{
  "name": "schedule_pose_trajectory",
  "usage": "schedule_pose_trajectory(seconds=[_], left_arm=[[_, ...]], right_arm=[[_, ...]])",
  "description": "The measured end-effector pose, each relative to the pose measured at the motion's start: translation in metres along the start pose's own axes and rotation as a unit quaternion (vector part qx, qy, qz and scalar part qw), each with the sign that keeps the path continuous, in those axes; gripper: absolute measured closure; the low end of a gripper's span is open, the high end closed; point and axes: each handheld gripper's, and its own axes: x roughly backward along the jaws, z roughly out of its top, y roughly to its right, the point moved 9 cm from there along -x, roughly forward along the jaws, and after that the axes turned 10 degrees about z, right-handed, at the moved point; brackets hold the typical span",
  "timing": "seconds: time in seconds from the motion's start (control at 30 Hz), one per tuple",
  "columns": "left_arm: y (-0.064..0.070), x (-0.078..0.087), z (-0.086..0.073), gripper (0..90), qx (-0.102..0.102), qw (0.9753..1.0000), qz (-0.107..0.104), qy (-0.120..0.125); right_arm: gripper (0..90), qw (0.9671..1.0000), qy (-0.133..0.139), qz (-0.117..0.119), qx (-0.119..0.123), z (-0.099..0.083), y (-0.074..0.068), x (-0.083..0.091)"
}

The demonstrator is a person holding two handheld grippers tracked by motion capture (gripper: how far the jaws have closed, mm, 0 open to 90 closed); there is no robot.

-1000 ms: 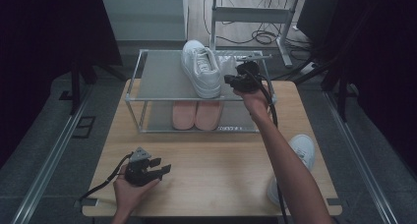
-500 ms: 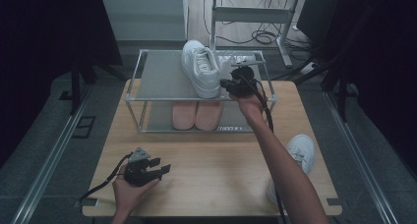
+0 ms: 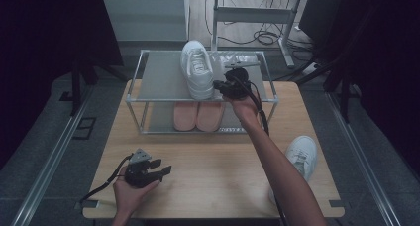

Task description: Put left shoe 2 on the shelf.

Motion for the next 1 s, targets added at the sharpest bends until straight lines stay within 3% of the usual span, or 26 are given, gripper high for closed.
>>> schedule_pose_trajectory(seconds=[0.6,1.0], left_arm=[[0.002,-0.001,-0.001,47.2,-0.001,1.0000,-0.003,-0.003],[0.002,0.000,-0.001,47.3,0.000,1.0000,-0.005,-0.001]], right_arm=[[90.0,0.9995,-0.003,0.029,0.012,0.005,-0.034,-0.025],[90.0,0.9995,0.000,0.026,0.020,0.002,-0.025,-0.008]])
